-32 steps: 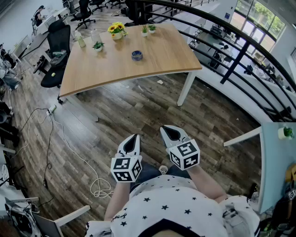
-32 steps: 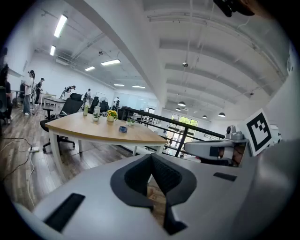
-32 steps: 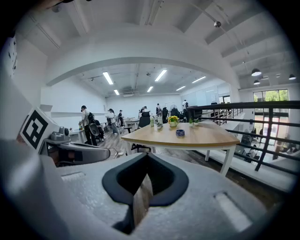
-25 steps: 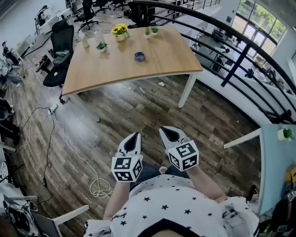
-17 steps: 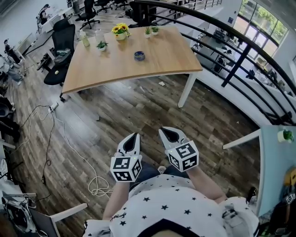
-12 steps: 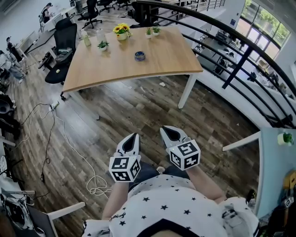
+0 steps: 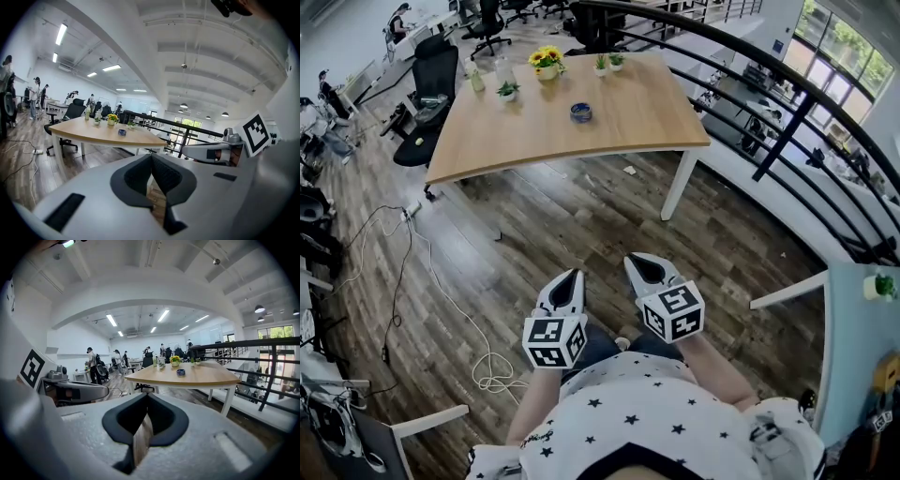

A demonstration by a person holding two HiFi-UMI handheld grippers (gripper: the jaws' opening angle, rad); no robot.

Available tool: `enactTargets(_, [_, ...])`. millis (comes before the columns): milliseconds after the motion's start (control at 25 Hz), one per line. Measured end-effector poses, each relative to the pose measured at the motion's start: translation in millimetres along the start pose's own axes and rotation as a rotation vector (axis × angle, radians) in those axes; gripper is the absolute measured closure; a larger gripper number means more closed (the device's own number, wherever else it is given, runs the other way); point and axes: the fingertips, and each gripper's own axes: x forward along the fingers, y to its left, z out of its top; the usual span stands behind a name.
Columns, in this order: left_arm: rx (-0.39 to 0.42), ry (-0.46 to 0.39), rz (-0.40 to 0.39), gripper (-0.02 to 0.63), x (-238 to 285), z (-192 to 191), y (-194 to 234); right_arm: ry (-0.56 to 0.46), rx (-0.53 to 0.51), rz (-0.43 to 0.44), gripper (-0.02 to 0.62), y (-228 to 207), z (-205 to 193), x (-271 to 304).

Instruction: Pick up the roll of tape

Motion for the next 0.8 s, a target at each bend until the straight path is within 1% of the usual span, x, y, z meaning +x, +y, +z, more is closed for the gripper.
enactTargets(400, [-0.001, 0.010, 0.024, 0.601, 11.0, -0.6, 3.6, 0.008, 0.002, 0.019, 0.589, -6.6, 3.2, 11.4])
enactTargets(560, [-0.008, 0.001, 0.033, 0.599, 22.0, 2.9, 13.8, 0.005, 0.001, 0.026, 0.587, -12.1, 6.9, 23.7])
enactTargets(640, [-0.013, -0.004, 0.035, 0.588, 30.5, 6.2, 20.7, 0.009, -0.002, 0.034, 0.574, -16.4, 9.2, 33.0])
enactTargets(800, [-0.018, -0.013, 0.033, 0.571, 50.9, 14.8, 33.9, 0.011, -0.001, 0.048, 0.568, -28.7, 16.2, 54.2])
